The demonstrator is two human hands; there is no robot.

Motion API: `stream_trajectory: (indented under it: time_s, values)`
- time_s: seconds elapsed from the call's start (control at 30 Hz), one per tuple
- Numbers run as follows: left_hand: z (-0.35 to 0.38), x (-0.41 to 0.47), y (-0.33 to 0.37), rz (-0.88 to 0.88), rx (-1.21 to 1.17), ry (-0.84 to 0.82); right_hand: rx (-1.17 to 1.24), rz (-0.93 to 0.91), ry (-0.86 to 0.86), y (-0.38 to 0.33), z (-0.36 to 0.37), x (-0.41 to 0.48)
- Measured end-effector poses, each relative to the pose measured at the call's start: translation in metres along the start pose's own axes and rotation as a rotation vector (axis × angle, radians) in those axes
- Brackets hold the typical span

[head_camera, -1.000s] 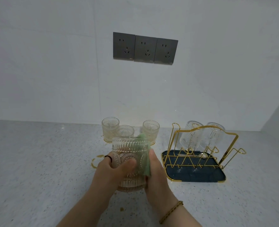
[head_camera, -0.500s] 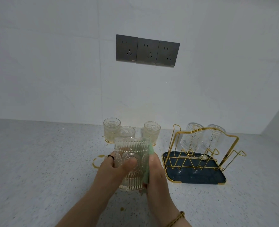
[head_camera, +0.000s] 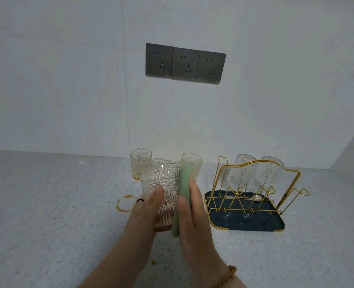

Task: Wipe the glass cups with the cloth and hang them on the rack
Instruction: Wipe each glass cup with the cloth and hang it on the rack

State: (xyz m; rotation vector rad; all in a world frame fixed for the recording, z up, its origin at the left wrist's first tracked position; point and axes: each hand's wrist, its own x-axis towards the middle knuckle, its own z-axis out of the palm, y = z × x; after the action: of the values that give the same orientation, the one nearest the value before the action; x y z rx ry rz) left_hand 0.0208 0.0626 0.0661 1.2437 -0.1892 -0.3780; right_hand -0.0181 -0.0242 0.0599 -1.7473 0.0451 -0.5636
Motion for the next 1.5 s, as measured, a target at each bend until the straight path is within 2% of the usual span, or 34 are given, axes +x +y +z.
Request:
stream_trajectory:
  time_s: [0.07,0.1,0.13,0.23,0.27,0.3,0.33,0.43,0.5,0.57,0.67,0.7,0.77,0.87,0.9,1.0,1.13,1.2,1.33,1.4,1.5]
  values:
    - [0.000,0.000,0.001,0.033,-0.018,-0.069,0.207,0.215,-0.118,-0.005,-0.010,0.008]
    - [0.001,-0.001,0.003,0.049,-0.024,-0.090,0.218,0.233,-0.133,-0.003,-0.011,0.009]
    - [0.000,-0.002,0.004,0.044,-0.042,-0.103,0.179,0.203,-0.117,-0.002,-0.006,0.005]
    - [-0.007,-0.003,0.007,0.016,-0.054,-0.146,-0.186,-0.186,0.043,0.006,0.016,-0.011]
    - [-0.009,-0.004,0.007,0.027,-0.050,-0.155,-0.257,-0.270,0.053,0.009,0.019,-0.013]
    - [-0.010,-0.004,0.008,0.032,-0.059,-0.148,-0.269,-0.273,0.033,0.009,0.018,-0.011]
    - [-0.011,-0.006,0.008,0.030,-0.068,-0.145,-0.219,-0.201,-0.005,0.002,0.016,-0.007]
    - [-0.008,-0.010,0.007,0.045,-0.079,-0.117,0.268,0.179,-0.165,-0.008,-0.001,0.011]
    - [-0.007,-0.013,0.007,0.040,-0.053,-0.090,0.389,0.275,-0.191,-0.009,-0.005,0.014]
    - [-0.009,-0.014,0.008,0.045,-0.057,-0.055,0.303,0.201,-0.156,-0.008,0.004,0.001]
    - [-0.016,-0.014,0.013,0.071,-0.052,-0.095,-0.116,-0.167,-0.022,0.000,0.023,-0.022]
    - [-0.018,-0.014,0.013,0.078,-0.048,-0.105,-0.185,-0.231,-0.012,0.003,0.026,-0.024]
    - [-0.021,-0.017,0.013,0.096,-0.052,-0.118,-0.100,-0.148,-0.059,-0.005,0.022,-0.017]
    - [-0.019,-0.022,0.010,0.089,-0.025,-0.136,0.352,0.184,-0.197,-0.018,0.007,-0.001]
    - [-0.018,-0.022,0.009,0.078,-0.012,-0.130,0.420,0.230,-0.210,-0.018,0.004,0.001]
    - [-0.019,-0.022,0.008,0.067,-0.059,-0.111,0.336,0.205,-0.161,-0.014,0.008,-0.011]
    - [-0.023,-0.024,0.011,0.053,-0.115,-0.126,0.121,0.026,-0.073,-0.004,0.026,-0.031]
    - [-0.025,-0.025,0.012,0.062,-0.088,-0.128,0.196,0.054,-0.107,-0.011,0.022,-0.026]
    - [-0.022,-0.028,0.013,0.059,0.047,-0.132,0.405,0.271,-0.129,-0.013,0.009,-0.008]
    - [-0.019,-0.029,0.012,0.036,0.083,-0.101,0.414,0.289,-0.055,-0.014,0.010,-0.008]
    - [-0.016,-0.026,0.010,0.046,0.188,-0.007,0.386,0.221,0.005,-0.015,0.009,-0.013]
